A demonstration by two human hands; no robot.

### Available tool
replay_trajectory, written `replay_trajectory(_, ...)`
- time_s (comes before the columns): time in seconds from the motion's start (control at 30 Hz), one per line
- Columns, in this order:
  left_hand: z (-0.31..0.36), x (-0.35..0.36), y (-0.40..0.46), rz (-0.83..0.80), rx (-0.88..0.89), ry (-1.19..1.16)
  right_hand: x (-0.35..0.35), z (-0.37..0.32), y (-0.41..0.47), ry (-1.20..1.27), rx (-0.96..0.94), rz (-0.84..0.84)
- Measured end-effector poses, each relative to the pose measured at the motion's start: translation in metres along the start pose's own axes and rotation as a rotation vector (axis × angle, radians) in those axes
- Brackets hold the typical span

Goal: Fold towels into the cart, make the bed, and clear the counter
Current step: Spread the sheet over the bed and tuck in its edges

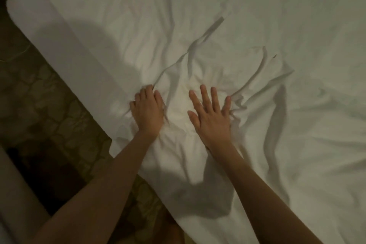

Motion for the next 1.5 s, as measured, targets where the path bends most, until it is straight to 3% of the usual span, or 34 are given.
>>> replay_trajectory(0.07,0.018,-0.012,-0.008,0.096,0.134,-0.061,-0.016,0.003,-0.003,0.004,-0.009,0.057)
replay_trajectory(0.2,0.075,-0.011,-0.023,0.015,0.297,-0.135,-0.041,0.055,-0.004,-0.067,0.071,0.093)
replay_trajectory(0.33,0.193,-0.024,-0.046,-0.058,0.571,-0.182,-0.067,0.142,-0.032,-0.141,0.231,0.036)
replay_trajectory(0.5,0.331,-0.016,-0.127,-0.186,0.901,-0.192,-0.104,0.260,-0.124,-0.274,0.491,-0.053)
replay_trajectory(0.7,0.431,0.011,-0.248,-0.266,1.177,-0.058,-0.153,0.387,-0.247,-0.287,0.731,-0.074)
replay_trajectory(0.9,0.505,0.027,-0.327,-0.362,1.184,-0.088,-0.162,0.484,-0.373,0.034,1.152,-0.091)
replay_trajectory(1.17,0.538,0.044,-0.341,-0.287,1.141,-0.104,-0.162,0.455,-0.321,0.516,1.067,0.261)
replay_trajectory(1.3,0.543,0.047,-0.334,-0.324,1.115,-0.079,-0.158,0.439,-0.295,0.523,1.089,0.282)
replay_trajectory(1.4,0.557,0.037,-0.335,-0.289,1.087,-0.145,-0.189,0.472,-0.314,0.414,1.208,0.394)
replay_trajectory(1.5,0.576,0.024,-0.344,-0.239,1.063,-0.240,-0.217,0.508,-0.321,0.260,1.125,0.391)
Point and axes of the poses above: each hand's wrist, its own y-axis towards the middle knuckle, its own x-axis out of the palm, z = x × y, the point moved 9 cm from there along y, towards the middle knuckle, and after that the axes turned 11 degrees about z, right-handed, at the moved point
